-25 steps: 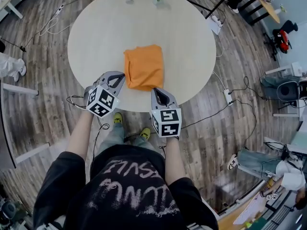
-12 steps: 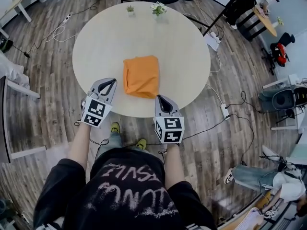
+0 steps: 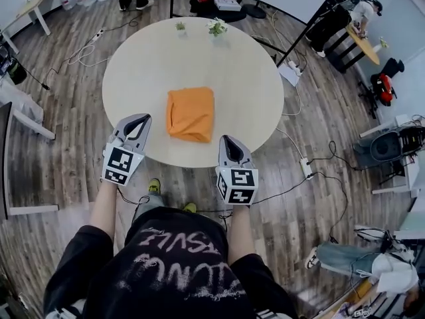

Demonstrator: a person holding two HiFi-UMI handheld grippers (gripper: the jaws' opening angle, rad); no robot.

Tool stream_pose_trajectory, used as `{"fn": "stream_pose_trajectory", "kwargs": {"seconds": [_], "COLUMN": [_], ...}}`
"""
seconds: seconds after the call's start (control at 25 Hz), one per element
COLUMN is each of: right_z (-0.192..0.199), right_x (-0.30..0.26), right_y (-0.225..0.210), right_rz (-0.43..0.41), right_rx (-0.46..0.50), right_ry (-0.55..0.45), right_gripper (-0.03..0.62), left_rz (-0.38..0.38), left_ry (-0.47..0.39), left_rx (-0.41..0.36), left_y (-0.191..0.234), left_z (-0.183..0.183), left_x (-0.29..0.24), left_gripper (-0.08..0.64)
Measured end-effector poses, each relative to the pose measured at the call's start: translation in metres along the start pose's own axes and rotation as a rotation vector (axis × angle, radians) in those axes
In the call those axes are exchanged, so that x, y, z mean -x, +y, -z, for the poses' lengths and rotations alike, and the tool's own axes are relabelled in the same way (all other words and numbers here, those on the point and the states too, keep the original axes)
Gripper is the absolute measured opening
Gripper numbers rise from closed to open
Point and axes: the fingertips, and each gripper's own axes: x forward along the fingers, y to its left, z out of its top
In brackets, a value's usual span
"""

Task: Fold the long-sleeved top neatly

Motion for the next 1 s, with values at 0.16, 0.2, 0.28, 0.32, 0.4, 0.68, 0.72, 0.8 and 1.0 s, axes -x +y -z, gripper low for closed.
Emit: {"fn": "stream_pose_trajectory", "kwargs": {"seconds": [0.16,0.2,0.28,0.32,0.4,0.68,0.72,0.8,1.0], "right_z": [-0.002,-0.003,-0.002,-0.002,-0.004,-0.017,-0.018,-0.021,-0.027], "right_x": [0.016,0.02,0.028,0.032,0.04,0.058,0.06,0.063,0.065], "right_y": [-0.015,-0.019,-0.025,-0.028,-0.034,-0.056,-0.058,-0.061,-0.069], "right_rz": [0.031,0.036,0.044,0.048,0.057,0.098,0.1,0.092,0.105], "right_rx": [0.01,0.008,0.0,-0.001,-0.005,0.008,0.007,0.003,-0.002], "right_ry": [-0.021,-0.024,-0.031,-0.035,-0.048,-0.099,-0.106,-0.118,-0.147], "right_gripper": [0.005,0.005,0.005,0.005,0.005,0.005,0.005,0.005,0.003], "left_rz": [-0.04,-0.05,-0.071,-0.083,-0.108,-0.16,-0.167,-0.178,-0.196], "left_ry": [-0.035,-0.045,-0.064,-0.069,-0.075,-0.095,-0.096,-0.101,-0.115], "left_rx": [0.015,0.025,0.043,0.052,0.073,0.1,0.104,0.113,0.128], "left_y": [0.003,0.004,0.005,0.005,0.007,0.009,0.01,0.01,0.014], "left_z": [-0.013,-0.016,-0.021,-0.022,-0.024,-0.027,-0.027,-0.029,-0.032], "left_x": [0.014,0.018,0.024,0.027,0.032,0.049,0.05,0.053,0.054], "left_gripper": [0.011,0.011,0.011,0.011,0.011,0.011,0.011,0.011,0.011]}}
